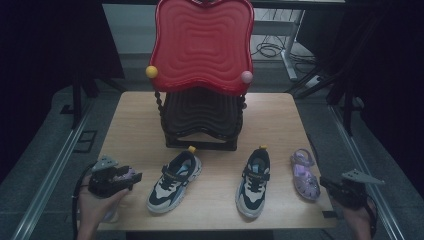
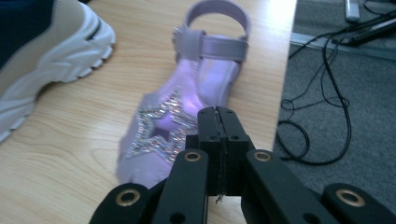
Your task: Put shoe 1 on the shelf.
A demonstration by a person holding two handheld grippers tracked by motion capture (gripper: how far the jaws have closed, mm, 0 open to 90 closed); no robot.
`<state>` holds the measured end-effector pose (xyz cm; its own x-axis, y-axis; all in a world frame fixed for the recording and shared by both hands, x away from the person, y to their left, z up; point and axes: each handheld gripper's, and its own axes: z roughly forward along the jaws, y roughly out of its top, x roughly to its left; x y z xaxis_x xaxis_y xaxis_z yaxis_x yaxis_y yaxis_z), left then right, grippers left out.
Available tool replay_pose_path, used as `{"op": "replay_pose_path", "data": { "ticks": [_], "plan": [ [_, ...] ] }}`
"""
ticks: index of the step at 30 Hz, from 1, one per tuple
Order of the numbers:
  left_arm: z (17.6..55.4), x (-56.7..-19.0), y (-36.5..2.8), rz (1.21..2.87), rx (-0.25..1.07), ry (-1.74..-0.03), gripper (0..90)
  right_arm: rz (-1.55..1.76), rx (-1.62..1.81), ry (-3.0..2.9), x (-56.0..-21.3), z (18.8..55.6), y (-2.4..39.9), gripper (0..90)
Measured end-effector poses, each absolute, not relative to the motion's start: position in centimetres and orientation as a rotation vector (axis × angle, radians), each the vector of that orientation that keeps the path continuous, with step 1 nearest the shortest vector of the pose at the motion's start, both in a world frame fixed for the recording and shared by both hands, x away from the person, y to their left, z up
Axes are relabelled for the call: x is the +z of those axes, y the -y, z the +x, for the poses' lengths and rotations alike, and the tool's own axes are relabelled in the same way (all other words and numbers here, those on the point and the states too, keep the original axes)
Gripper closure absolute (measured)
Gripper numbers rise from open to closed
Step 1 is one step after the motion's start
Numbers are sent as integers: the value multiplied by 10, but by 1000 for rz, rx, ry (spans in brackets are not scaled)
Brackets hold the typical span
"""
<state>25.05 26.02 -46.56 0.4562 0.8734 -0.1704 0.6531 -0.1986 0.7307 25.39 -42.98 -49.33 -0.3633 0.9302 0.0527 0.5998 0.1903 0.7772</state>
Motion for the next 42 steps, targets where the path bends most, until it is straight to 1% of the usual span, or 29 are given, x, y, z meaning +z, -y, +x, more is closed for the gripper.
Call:
{"op": "replay_pose_path", "data": {
  "ticks": [7,16,28,42],
  "plan": [
    [249,-463,-263,1926,369,-1278,396,1454,982,-2073,-505,259,433,894],
    [248,-462,-264,1922,366,-1273,397,1446,1012,-2091,-506,258,432,895],
    [247,-462,-269,1874,386,-1290,405,1403,1007,-2147,-503,257,420,895],
    [249,-463,-272,1873,373,-1293,404,1330,995,-2234,-501,254,395,895]
  ]
}}
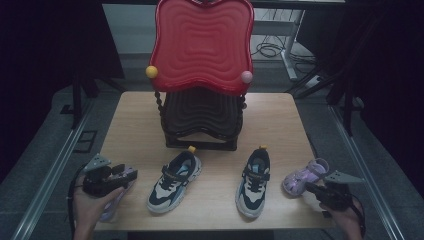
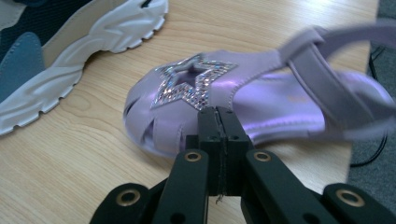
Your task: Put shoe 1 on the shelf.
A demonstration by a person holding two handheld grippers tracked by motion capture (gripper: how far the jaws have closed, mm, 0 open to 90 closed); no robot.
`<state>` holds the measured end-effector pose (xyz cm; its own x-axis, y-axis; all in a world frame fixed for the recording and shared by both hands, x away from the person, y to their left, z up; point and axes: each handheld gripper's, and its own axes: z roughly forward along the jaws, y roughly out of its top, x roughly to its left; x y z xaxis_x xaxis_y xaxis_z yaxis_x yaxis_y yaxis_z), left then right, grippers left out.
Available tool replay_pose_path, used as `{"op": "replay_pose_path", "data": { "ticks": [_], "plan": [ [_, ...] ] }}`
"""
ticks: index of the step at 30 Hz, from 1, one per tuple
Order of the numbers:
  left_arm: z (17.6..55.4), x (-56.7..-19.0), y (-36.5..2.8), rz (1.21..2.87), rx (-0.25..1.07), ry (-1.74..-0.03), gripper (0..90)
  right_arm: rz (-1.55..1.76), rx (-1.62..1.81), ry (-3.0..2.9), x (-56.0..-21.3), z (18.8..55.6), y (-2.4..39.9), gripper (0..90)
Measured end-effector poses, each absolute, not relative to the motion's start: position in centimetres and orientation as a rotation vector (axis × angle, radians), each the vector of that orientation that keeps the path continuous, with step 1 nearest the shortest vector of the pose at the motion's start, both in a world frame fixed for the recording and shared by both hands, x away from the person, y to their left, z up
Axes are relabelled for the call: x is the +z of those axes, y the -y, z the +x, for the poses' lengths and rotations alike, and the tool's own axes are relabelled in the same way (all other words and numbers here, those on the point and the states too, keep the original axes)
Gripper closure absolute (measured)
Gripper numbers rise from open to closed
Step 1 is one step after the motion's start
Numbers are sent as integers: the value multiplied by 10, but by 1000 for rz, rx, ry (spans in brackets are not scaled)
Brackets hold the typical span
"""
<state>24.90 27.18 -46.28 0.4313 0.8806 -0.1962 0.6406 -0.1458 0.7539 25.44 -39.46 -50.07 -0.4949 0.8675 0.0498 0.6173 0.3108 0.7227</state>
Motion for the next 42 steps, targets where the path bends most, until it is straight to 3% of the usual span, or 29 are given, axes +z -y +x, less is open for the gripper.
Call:
{"op": "replay_pose_path", "data": {
  "ticks": [25,32,42],
  "plan": [
    [250,-466,-272,1887,361,-1301,401,1304,806,-2186,-502,283,324,895],
    [249,-465,-276,1874,366,-1310,401,1300,976,-2134,-479,273,341,895],
    [246,-461,-280,1863,382,-1311,400,1427,1019,-1950,-467,264,404,895]
  ]
}}
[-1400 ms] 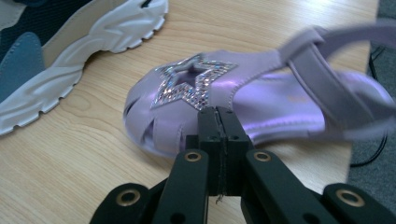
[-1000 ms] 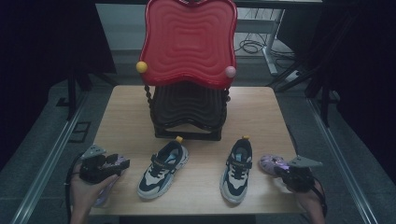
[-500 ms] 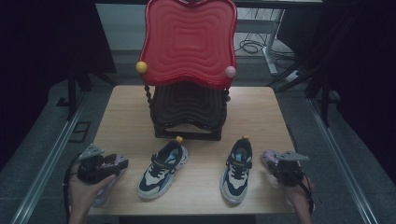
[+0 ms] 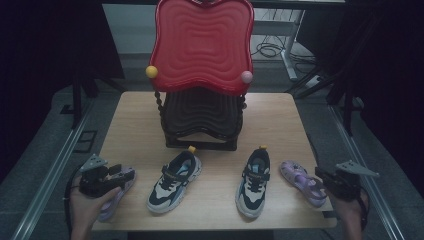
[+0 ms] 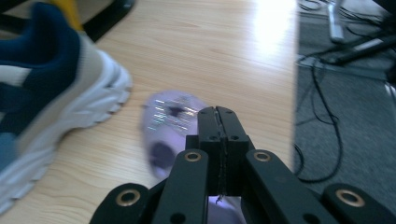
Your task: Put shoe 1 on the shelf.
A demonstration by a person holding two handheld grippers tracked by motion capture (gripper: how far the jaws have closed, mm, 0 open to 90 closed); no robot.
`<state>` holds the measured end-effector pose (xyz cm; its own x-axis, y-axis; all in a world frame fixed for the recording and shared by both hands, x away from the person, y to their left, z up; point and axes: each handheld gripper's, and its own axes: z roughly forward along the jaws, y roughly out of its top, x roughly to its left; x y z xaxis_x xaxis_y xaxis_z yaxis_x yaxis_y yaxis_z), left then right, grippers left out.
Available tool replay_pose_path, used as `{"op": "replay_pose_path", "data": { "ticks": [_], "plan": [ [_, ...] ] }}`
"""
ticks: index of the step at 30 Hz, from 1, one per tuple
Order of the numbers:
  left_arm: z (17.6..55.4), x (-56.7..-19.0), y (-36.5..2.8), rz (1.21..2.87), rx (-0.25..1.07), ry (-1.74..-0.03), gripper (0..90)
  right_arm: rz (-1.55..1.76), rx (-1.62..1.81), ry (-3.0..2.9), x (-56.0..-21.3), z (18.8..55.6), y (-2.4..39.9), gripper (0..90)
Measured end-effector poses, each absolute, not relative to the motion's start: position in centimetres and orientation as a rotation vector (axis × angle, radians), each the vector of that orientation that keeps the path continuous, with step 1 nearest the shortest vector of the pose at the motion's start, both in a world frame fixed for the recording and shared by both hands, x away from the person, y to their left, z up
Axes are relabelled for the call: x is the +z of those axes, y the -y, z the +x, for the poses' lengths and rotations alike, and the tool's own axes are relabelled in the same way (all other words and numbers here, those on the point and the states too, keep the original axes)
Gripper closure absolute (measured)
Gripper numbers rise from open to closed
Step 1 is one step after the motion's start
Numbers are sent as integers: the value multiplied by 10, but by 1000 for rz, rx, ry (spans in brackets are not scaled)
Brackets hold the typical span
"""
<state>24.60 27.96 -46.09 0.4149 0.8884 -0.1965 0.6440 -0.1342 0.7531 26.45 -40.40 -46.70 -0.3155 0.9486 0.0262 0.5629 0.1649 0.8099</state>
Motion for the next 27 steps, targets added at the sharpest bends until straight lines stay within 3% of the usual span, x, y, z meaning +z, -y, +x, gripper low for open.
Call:
{"op": "replay_pose_path", "data": {
  "ticks": [7,27],
  "plan": [
    [245,-460,-283,1859,385,-1318,399,1504,986,-1962,-484,266,427,895],
    [242,-458,-288,1855,389,-1329,397,1529,1010,-1992,-491,253,427,896]
  ]
}}
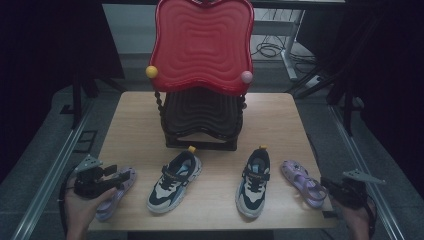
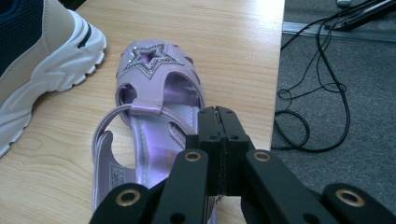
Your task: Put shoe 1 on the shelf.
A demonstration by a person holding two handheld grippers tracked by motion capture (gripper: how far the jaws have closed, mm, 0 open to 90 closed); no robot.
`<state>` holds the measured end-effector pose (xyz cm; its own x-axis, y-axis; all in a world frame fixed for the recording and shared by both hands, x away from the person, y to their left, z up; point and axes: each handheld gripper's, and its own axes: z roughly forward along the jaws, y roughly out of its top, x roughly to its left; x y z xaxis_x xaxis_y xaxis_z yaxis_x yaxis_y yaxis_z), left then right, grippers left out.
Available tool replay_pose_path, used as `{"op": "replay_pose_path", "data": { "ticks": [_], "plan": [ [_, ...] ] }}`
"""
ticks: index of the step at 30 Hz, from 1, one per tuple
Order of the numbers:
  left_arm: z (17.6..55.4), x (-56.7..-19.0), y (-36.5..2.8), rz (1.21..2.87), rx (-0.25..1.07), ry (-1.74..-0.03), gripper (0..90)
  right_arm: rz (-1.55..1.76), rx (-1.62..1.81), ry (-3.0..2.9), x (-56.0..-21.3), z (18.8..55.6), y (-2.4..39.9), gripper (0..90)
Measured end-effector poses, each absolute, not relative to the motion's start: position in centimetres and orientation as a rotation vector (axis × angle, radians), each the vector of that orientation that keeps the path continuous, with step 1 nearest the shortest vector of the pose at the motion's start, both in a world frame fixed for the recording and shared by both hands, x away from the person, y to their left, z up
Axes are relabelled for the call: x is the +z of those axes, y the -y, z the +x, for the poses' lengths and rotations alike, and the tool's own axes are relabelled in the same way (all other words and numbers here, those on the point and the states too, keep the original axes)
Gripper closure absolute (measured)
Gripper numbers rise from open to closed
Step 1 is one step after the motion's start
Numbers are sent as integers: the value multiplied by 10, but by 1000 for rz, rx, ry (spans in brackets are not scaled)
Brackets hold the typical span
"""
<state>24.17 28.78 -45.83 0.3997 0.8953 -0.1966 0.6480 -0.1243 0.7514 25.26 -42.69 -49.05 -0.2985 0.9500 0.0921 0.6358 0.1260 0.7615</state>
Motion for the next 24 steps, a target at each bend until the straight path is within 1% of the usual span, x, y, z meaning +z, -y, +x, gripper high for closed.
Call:
{"op": "replay_pose_path", "data": {
  "ticks": [9,24],
  "plan": [
    [242,-459,-288,1862,388,-1327,396,1543,965,-2009,-500,256,433,895],
    [239,-457,-292,1849,397,-1337,396,1551,960,-2004,-501,249,436,894]
  ]
}}
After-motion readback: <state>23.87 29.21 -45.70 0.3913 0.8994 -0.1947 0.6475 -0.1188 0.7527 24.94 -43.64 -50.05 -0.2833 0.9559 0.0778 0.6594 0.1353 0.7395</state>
